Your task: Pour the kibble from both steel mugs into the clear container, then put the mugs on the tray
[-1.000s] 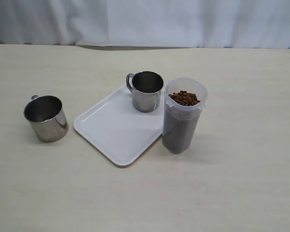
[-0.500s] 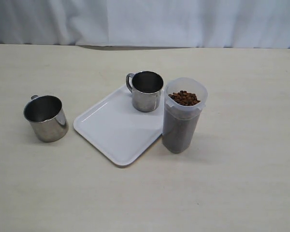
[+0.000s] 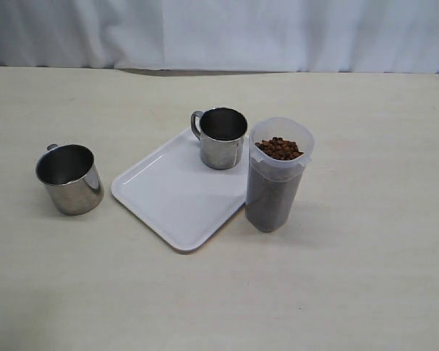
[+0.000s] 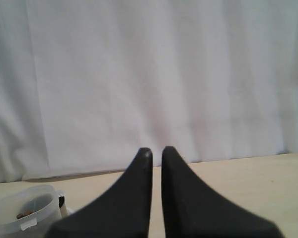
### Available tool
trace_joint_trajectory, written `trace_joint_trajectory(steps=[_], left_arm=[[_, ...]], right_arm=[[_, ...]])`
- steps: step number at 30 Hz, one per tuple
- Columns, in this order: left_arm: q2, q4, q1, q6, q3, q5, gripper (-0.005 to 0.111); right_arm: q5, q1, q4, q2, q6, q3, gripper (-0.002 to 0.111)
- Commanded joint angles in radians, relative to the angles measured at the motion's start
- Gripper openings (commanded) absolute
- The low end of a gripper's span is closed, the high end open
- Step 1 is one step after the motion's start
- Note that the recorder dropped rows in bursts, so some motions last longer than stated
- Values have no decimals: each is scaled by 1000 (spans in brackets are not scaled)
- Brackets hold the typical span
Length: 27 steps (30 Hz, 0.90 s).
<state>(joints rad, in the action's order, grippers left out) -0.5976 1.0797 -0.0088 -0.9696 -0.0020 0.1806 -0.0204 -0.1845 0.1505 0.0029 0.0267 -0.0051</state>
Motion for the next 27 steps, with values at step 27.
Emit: trace_joint_trajectory(steps=[27], left_arm=[[-991,-760,3,995,-128,494,13]], right_arm=[[3,-1,-1,-3,9,5,5]])
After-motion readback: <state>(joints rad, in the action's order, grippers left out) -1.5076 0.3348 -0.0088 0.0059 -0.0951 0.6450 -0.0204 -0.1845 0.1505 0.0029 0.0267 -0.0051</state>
